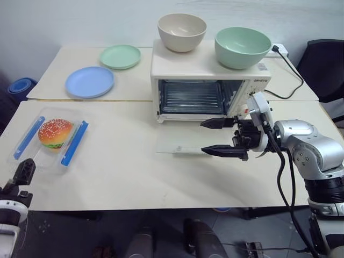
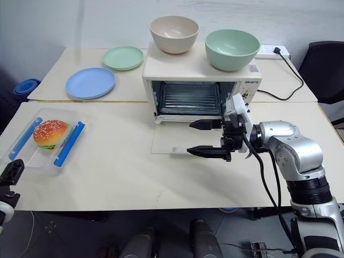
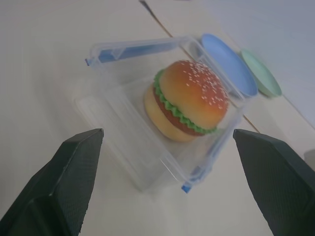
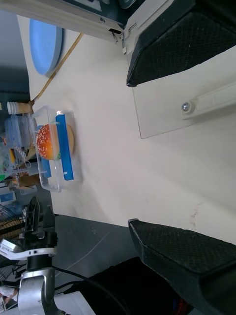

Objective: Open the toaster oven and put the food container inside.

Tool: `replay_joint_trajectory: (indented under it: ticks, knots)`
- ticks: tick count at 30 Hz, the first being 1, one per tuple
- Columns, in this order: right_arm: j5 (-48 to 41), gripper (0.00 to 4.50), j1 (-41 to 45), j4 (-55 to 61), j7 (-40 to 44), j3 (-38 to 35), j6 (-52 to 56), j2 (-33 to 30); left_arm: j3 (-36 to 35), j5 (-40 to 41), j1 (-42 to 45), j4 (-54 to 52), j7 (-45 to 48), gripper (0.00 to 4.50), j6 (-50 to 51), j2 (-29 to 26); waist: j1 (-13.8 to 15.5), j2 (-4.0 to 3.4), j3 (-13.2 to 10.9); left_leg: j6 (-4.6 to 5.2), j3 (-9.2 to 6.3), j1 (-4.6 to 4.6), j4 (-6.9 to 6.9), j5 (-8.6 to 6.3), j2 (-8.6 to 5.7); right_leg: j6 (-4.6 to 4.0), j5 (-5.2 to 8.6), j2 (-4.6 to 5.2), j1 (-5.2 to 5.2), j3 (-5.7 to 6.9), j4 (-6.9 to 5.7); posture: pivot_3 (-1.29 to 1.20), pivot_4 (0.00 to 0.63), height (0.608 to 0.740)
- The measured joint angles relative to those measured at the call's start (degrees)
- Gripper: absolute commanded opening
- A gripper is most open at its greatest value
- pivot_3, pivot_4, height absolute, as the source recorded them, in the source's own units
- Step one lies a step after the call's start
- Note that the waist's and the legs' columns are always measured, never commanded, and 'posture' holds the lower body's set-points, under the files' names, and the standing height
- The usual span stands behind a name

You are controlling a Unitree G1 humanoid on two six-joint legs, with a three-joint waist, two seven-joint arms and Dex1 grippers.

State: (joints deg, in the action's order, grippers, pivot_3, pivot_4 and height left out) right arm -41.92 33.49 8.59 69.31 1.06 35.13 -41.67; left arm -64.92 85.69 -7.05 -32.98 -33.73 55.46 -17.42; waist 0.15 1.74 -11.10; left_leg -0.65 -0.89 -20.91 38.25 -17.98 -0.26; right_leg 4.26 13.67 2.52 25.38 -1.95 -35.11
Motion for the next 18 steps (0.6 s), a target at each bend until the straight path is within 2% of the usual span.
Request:
replay_joint_trajectory:
  ticks: [5, 12, 15, 18]
  knots:
    - [-1.4, 4.5, -2.8, 3.8, -2.2, -2.8, 1.5, -0.3, 7.5, 3.5, 3.6, 8.4, -8.5, 4.48, -5.2, -7.4, 0.0, 0.01, 0.0, -0.02, 0.0, -0.03, -0.06, -0.01, 0.0, 0.0, 0.0, 0.03, 0.02, 0.02, 0.03, 0.0, 0.15, 0.74]
    - [-3.4, 4.5, -7.4, 8.4, -6.2, -6.7, 3.7, -0.6, 14.5, 9.6, 6.5, 16.0, -21.3, 4.48, -11.4, -10.6, -0.2, 0.02, 0.1, -0.04, 0.02, 0.01, -0.09, -0.01, 0.03, -0.01, -0.02, 0.03, 0.02, 0.01, 0.02, 0.0, 0.15, 0.74]
    - [-3.6, 4.5, -8.2, 9.2, -7.2, -7.2, 4.0, -0.6, 16.8, 11.1, 6.6, 17.7, -23.5, 3.91, -12.6, -11.9, -0.2, 0.03, 0.1, -0.06, 0.03, -0.01, -0.1, 0.0, 0.03, -0.02, -0.02, 0.03, 0.03, 0.01, 0.02, 0.0, 0.15, 0.74]
    - [-3.8, 4.5, -8.3, 9.4, -8.1, -8.3, 4.0, -0.6, 18.0, 12.5, 7.6, 19.1, -25.4, 2.97, -14.3, -13.8, -0.1, 0.03, 0.1, -0.06, 0.03, 0.0, -0.1, 0.0, 0.02, -0.02, -0.02, 0.04, 0.03, 0.02, 0.03, 0.0, 0.15, 0.74]
